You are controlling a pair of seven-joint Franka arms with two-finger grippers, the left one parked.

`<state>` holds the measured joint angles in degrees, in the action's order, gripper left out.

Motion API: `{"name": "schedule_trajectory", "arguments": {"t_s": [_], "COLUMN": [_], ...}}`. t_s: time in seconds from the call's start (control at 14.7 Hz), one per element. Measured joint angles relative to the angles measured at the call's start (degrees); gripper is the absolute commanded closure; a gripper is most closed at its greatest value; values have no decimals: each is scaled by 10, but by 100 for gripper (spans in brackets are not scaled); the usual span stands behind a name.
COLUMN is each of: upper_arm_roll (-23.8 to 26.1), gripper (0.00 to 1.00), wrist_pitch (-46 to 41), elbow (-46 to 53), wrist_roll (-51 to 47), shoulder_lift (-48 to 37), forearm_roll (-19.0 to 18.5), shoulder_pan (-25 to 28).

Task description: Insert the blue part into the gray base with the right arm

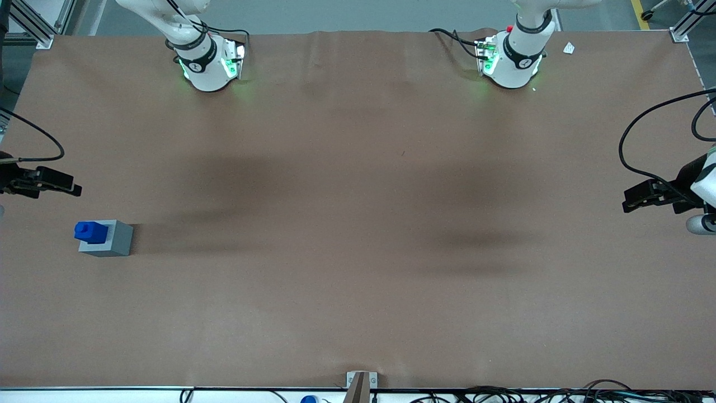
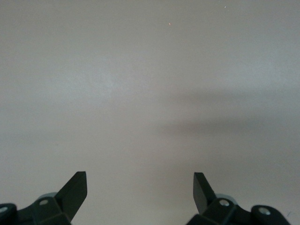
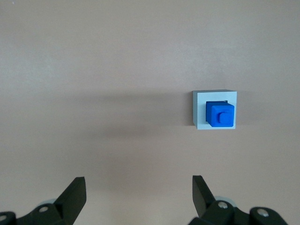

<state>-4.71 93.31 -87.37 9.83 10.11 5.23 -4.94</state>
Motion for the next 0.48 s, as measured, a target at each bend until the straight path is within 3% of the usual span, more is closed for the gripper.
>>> {"name": "schedule_trajectory", "arguments": {"t_s": [0.48], "upper_arm_roll": [1], "gripper": [0], "wrist_pitch": [-37], "elbow": [0], "wrist_roll": [-66], "shoulder_lift": [-47], "forearm_roll": [-5], "shoulder_pan": [50]}}
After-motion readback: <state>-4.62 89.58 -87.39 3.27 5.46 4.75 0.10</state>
